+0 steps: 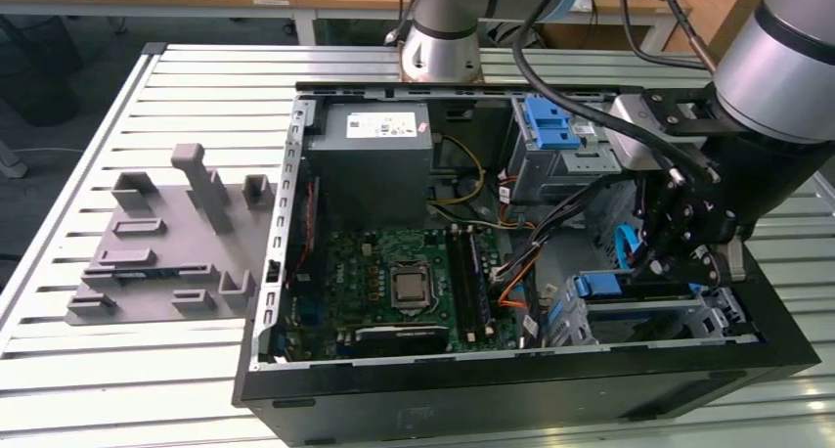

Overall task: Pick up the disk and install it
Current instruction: 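Insert the second disk wire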

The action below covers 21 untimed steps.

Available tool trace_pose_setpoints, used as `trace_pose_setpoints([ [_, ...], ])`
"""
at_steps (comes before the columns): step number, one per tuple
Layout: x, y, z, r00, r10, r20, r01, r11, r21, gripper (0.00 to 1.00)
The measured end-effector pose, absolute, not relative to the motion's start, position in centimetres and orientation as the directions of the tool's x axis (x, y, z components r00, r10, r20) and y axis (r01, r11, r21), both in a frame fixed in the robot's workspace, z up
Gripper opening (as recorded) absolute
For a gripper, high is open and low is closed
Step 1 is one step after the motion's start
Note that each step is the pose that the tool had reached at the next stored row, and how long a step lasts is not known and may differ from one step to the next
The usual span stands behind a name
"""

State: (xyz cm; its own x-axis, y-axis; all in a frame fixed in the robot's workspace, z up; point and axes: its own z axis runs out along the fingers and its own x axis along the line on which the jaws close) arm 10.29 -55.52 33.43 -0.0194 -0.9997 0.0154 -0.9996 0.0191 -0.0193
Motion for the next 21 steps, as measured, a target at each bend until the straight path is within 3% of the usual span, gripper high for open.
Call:
trace_pose_setpoints([
  [18,10.30,-55.55,33.09,-0.019,-1.000,0.015,-1.000,0.019,-0.019,0.16],
  [21,10.30,-55.55,33.09,-0.019,-1.000,0.015,-1.000,0.019,-0.019,0.23],
])
